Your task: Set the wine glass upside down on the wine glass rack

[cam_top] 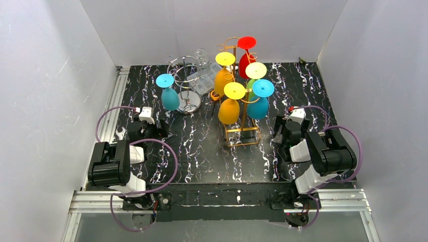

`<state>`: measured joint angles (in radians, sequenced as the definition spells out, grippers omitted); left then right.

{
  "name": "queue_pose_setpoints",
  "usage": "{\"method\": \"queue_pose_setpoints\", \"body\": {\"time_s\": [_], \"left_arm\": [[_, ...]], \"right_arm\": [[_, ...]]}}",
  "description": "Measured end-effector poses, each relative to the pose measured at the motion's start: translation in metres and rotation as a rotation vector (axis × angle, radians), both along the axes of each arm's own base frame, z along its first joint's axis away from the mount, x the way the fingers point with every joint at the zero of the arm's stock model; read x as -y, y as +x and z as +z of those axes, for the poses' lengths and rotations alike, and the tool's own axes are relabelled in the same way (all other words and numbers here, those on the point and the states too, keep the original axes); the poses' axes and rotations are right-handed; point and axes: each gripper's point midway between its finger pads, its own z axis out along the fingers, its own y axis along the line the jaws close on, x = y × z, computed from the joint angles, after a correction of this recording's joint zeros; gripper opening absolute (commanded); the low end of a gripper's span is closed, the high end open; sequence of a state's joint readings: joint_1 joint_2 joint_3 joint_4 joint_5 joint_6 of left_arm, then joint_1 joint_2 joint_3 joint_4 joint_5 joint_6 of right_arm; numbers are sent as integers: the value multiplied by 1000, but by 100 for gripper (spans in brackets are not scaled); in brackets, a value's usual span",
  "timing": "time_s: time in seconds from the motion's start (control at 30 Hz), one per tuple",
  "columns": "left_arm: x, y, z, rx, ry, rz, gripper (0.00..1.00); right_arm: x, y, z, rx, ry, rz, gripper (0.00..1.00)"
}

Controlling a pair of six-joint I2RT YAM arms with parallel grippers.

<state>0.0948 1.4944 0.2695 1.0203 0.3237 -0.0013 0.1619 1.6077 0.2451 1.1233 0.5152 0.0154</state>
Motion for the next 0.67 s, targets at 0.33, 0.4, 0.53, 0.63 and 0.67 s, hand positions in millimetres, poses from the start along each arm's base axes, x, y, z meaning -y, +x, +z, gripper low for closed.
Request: {"method": "queue_pose_setpoints", "body": {"time_s": [0.33,0.4,0.53,0.63,0.67], "left_arm": [[0,1,1,4,-2,4,99],[0,1,1,3,-3,4,99],[0,1,0,1,-4,5,99],[1,1,0,0,0,9,99],[1,1,0,-1,1,9,100]], "right_arm": [[1,1,1,1,-5,3,100],[1,1,1,0,-8,4,100],[1,1,1,0,-10,5,100],[1,1,1,-1,-11,5,100],[1,1,1,-1,-12,5,100]]}}
